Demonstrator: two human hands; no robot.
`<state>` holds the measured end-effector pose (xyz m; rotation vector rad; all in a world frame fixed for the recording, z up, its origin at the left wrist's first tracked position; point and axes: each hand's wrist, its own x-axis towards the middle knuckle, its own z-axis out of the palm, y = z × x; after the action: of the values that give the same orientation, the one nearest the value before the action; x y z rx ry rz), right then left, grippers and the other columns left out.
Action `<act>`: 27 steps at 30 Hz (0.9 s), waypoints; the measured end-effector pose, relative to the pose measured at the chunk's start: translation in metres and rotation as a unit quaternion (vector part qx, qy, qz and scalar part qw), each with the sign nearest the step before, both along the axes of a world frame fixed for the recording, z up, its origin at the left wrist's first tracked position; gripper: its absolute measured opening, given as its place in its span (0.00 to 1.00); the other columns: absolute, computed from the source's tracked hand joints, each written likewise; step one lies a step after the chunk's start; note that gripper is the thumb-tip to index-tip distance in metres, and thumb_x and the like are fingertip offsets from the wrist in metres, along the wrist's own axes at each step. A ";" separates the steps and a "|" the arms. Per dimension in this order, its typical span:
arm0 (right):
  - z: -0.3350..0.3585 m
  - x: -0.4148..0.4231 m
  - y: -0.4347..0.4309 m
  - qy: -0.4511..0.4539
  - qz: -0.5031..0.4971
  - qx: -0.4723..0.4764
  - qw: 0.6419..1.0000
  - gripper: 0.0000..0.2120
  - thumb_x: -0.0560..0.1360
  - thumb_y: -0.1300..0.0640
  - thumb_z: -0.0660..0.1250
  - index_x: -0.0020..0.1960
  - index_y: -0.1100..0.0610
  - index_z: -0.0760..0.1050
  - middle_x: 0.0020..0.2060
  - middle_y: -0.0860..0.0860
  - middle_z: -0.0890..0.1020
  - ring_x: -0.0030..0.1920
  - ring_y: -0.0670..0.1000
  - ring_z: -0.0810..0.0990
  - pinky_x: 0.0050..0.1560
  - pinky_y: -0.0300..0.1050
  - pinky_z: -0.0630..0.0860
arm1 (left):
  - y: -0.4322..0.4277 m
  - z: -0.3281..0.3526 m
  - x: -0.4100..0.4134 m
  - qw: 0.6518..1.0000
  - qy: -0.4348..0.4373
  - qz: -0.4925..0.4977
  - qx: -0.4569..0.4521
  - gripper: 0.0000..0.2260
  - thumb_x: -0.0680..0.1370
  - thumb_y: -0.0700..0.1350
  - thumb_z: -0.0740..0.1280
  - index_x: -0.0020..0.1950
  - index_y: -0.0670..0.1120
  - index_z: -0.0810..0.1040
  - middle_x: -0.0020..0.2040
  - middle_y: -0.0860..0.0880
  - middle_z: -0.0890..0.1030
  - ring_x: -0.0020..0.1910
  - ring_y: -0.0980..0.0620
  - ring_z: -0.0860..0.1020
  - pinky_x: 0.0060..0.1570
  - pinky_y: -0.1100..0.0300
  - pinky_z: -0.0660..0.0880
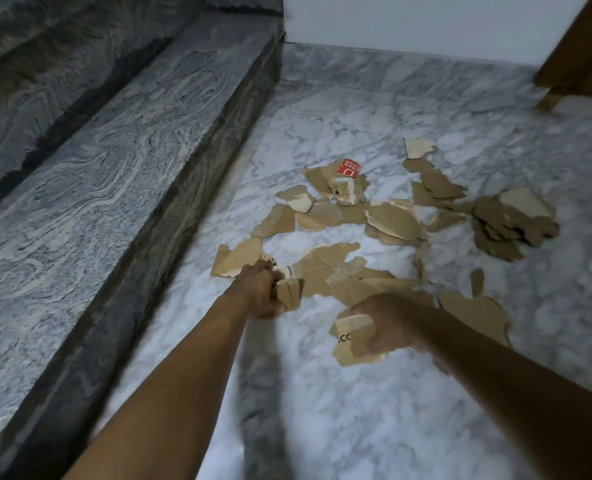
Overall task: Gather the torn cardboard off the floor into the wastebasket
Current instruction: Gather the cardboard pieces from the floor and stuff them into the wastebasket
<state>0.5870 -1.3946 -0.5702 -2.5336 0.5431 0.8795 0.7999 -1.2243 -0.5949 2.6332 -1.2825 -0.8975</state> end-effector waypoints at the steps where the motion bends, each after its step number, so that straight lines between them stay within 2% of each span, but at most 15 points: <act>1: -0.004 -0.007 -0.001 0.016 0.006 0.001 1.000 0.34 0.66 0.50 0.77 0.70 0.46 0.72 0.64 0.48 0.78 0.62 0.51 0.78 0.59 0.44 0.77 | -0.004 -0.003 -0.004 1.000 -0.026 0.001 0.009 0.27 0.69 0.53 0.75 0.67 0.56 0.74 0.69 0.47 0.65 0.65 0.41 0.65 0.65 0.50 0.67; 3: -0.010 -0.021 0.000 0.045 0.035 -0.001 0.998 0.29 0.67 0.49 0.75 0.67 0.48 0.74 0.62 0.49 0.76 0.62 0.52 0.77 0.60 0.46 0.76 | -0.005 -0.011 -0.009 0.998 -0.067 0.011 0.015 0.30 0.69 0.53 0.75 0.70 0.55 0.71 0.69 0.46 0.65 0.64 0.40 0.66 0.63 0.48 0.69; 5: -0.014 -0.034 -0.002 0.051 0.024 0.013 0.998 0.26 0.69 0.49 0.73 0.65 0.49 0.74 0.61 0.49 0.76 0.62 0.53 0.76 0.57 0.44 0.76 | -0.003 -0.012 -0.013 0.995 -0.100 0.004 0.026 0.33 0.69 0.56 0.74 0.72 0.55 0.67 0.68 0.45 0.66 0.64 0.40 0.66 0.61 0.45 0.69; 7: -0.015 -0.045 -0.010 0.046 -0.016 0.026 0.998 0.30 0.69 0.47 0.73 0.70 0.50 0.71 0.64 0.49 0.76 0.64 0.53 0.76 0.57 0.43 0.76 | 0.000 -0.013 -0.013 0.993 -0.113 0.005 0.031 0.35 0.69 0.58 0.74 0.73 0.54 0.64 0.66 0.44 0.67 0.64 0.41 0.66 0.61 0.45 0.68; 9: -0.011 -0.048 -0.023 0.028 -0.071 0.047 0.996 0.37 0.66 0.47 0.77 0.72 0.52 0.70 0.65 0.49 0.77 0.65 0.53 0.76 0.61 0.45 0.76 | 0.002 -0.013 -0.013 0.996 -0.085 0.025 0.018 0.34 0.68 0.55 0.75 0.71 0.54 0.64 0.63 0.43 0.67 0.62 0.40 0.68 0.58 0.47 0.70; 10: -0.006 -0.048 -0.032 0.013 -0.091 0.044 0.995 0.36 0.64 0.48 0.79 0.69 0.53 0.73 0.62 0.50 0.79 0.63 0.52 0.78 0.60 0.45 0.76 | 0.002 -0.012 -0.014 0.998 -0.061 0.031 0.002 0.32 0.68 0.53 0.76 0.68 0.53 0.65 0.60 0.43 0.68 0.60 0.39 0.71 0.54 0.50 0.71; 13: 0.008 -0.049 -0.066 -0.024 -0.159 0.020 0.987 0.25 0.60 0.49 0.83 0.53 0.54 0.80 0.48 0.46 0.84 0.48 0.47 0.82 0.47 0.41 0.78 | -0.003 -0.002 -0.020 0.998 0.000 0.030 -0.059 0.22 0.68 0.45 0.75 0.53 0.50 0.66 0.46 0.47 0.75 0.46 0.41 0.77 0.38 0.57 0.68; 15: 0.014 -0.055 -0.090 -0.012 -0.208 0.012 0.978 0.28 0.59 0.46 0.83 0.54 0.56 0.79 0.46 0.48 0.84 0.46 0.48 0.82 0.46 0.42 0.79 | -0.013 0.012 -0.028 0.994 0.053 0.047 -0.082 0.23 0.68 0.42 0.76 0.53 0.48 0.64 0.40 0.48 0.79 0.37 0.44 0.78 0.31 0.57 0.69; 16: 0.016 -0.060 -0.101 0.004 -0.228 0.008 0.974 0.31 0.59 0.45 0.83 0.57 0.57 0.78 0.48 0.50 0.84 0.47 0.50 0.82 0.48 0.45 0.80 | -0.020 0.019 -0.031 0.992 0.080 0.047 -0.085 0.25 0.67 0.41 0.76 0.55 0.48 0.64 0.41 0.48 0.81 0.37 0.45 0.79 0.32 0.57 0.71; 19: 0.022 -0.084 -0.129 0.065 -0.294 -0.003 0.954 0.36 0.63 0.46 0.82 0.65 0.60 0.74 0.57 0.55 0.81 0.54 0.56 0.82 0.53 0.49 0.80 | -0.052 0.034 -0.037 0.991 0.117 0.014 -0.060 0.25 0.68 0.45 0.78 0.59 0.53 0.71 0.48 0.50 0.82 0.49 0.46 0.80 0.43 0.58 0.72; 21: 0.022 -0.101 -0.136 0.103 -0.344 -0.010 0.933 0.40 0.68 0.45 0.79 0.71 0.63 0.68 0.65 0.57 0.76 0.63 0.58 0.78 0.52 0.48 0.77 | -0.075 0.041 -0.048 0.990 0.132 -0.024 -0.045 0.23 0.69 0.45 0.78 0.62 0.54 0.77 0.50 0.53 0.81 0.53 0.49 0.79 0.48 0.62 0.69; 22: 0.019 -0.109 -0.135 0.112 -0.369 -0.002 0.922 0.43 0.68 0.44 0.78 0.74 0.63 0.65 0.69 0.57 0.73 0.66 0.59 0.75 0.53 0.49 0.76 | -0.087 0.042 -0.055 0.988 0.142 -0.040 -0.043 0.24 0.70 0.44 0.77 0.64 0.54 0.76 0.51 0.53 0.81 0.52 0.52 0.78 0.48 0.65 0.69; 24: 0.002 -0.121 -0.128 0.100 -0.419 0.006 0.902 0.49 0.65 0.40 0.79 0.76 0.61 0.63 0.72 0.58 0.70 0.71 0.59 0.70 0.63 0.50 0.73 | -0.106 0.043 -0.072 0.983 0.162 -0.065 -0.051 0.24 0.72 0.42 0.76 0.65 0.55 0.74 0.52 0.54 0.80 0.52 0.54 0.77 0.47 0.70 0.69; 25: -0.009 -0.123 -0.122 0.083 -0.447 -0.011 0.890 0.51 0.63 0.38 0.79 0.77 0.58 0.62 0.74 0.59 0.67 0.73 0.60 0.67 0.67 0.51 0.71 | -0.113 0.040 -0.079 0.982 0.168 -0.075 -0.050 0.23 0.72 0.43 0.76 0.64 0.54 0.75 0.53 0.54 0.80 0.54 0.52 0.78 0.48 0.68 0.69; 27: -0.025 -0.126 -0.109 0.056 -0.498 -0.050 0.864 0.52 0.62 0.37 0.80 0.77 0.54 0.59 0.77 0.61 0.57 0.75 0.62 0.62 0.67 0.54 0.69 | -0.125 0.033 -0.089 0.981 0.165 -0.094 -0.038 0.24 0.71 0.46 0.76 0.66 0.52 0.75 0.55 0.52 0.81 0.57 0.50 0.78 0.52 0.63 0.70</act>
<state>0.4615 -1.5034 -0.5950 -1.8252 1.7398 0.5723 0.7104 -1.3490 -0.5617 2.2109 -1.4556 -1.2240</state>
